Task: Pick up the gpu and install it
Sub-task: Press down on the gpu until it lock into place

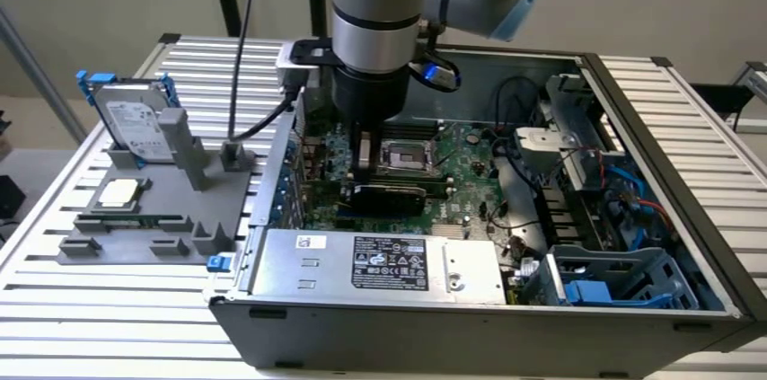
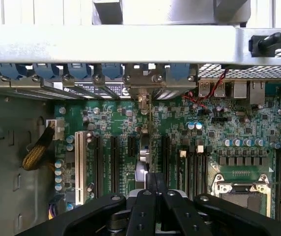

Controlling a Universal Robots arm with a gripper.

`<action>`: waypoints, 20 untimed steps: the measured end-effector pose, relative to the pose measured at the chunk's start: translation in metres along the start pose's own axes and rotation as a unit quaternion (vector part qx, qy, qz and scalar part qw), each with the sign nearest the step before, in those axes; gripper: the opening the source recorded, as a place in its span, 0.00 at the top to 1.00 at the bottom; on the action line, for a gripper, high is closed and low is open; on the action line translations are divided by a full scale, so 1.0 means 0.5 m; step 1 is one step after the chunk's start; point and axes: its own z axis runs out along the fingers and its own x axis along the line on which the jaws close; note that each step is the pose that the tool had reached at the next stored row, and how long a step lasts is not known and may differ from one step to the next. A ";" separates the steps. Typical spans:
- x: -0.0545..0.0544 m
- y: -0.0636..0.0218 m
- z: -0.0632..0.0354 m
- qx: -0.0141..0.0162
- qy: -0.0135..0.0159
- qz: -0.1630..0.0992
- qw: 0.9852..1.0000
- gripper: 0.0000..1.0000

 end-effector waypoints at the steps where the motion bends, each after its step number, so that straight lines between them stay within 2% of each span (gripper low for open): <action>1: 0.000 0.000 0.003 0.001 0.000 0.000 1.000 0.89; 5: -0.001 0.002 0.012 0.001 0.003 0.000 1.000 0.89; 8: -0.003 0.003 0.013 0.002 0.003 0.000 1.000 0.89; 10: -0.004 0.003 0.001 0.002 0.001 0.000 1.000 0.89; 11: -0.003 0.004 -0.009 0.002 0.002 0.000 1.000 0.89; 14: -0.003 0.005 -0.036 0.002 0.002 0.000 1.000 0.89; 20: -0.003 0.005 -0.041 0.002 0.002 0.000 1.000 0.89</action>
